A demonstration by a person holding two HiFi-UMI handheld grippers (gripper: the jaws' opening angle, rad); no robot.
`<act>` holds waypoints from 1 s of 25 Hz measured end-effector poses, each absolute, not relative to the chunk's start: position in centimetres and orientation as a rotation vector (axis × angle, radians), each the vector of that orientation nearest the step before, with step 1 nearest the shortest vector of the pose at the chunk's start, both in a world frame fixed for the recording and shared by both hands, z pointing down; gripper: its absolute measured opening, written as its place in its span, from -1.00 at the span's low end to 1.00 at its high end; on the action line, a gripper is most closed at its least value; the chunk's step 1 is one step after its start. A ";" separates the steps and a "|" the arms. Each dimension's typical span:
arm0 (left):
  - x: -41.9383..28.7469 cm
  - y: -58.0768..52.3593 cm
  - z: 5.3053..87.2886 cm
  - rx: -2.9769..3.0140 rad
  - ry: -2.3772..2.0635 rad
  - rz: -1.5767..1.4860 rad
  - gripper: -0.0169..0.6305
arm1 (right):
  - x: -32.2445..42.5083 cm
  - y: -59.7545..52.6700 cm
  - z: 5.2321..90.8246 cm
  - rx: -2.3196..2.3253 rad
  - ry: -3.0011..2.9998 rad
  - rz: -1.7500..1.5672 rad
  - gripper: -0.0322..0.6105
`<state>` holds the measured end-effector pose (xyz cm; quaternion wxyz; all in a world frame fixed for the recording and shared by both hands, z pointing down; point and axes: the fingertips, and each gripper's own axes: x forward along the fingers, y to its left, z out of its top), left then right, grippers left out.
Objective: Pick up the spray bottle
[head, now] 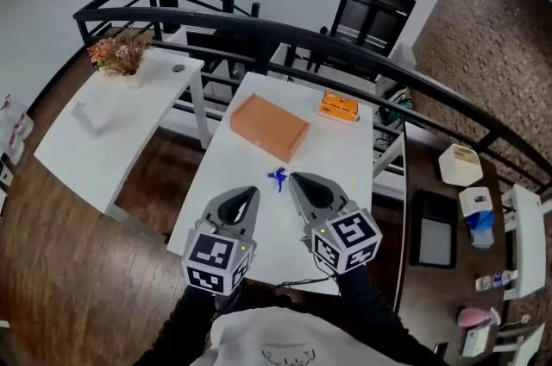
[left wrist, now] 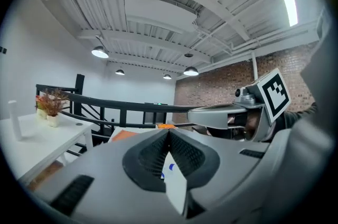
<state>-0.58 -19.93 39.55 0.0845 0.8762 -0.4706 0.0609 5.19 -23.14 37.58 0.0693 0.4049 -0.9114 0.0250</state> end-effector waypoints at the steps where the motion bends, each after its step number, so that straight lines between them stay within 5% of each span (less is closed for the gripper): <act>1: -0.8 -21.1 40.0 2.624 -1.357 0.188 -0.94 | 5.2 -24.5 38.1 1.249 -2.703 0.079 -0.89; 15: -1.1 -28.5 48.2 2.539 -1.054 0.227 -0.94 | 8.6 -36.4 56.8 1.204 -2.174 0.386 -0.89; 18: -1.3 -29.2 49.7 2.525 -1.033 0.262 -0.94 | 9.2 -38.2 61.0 1.135 -2.086 0.475 -0.61; 25: -1.0 -29.9 51.9 2.470 -1.000 0.286 -0.94 | 10.2 -41.2 66.2 1.025 -1.896 0.523 -0.51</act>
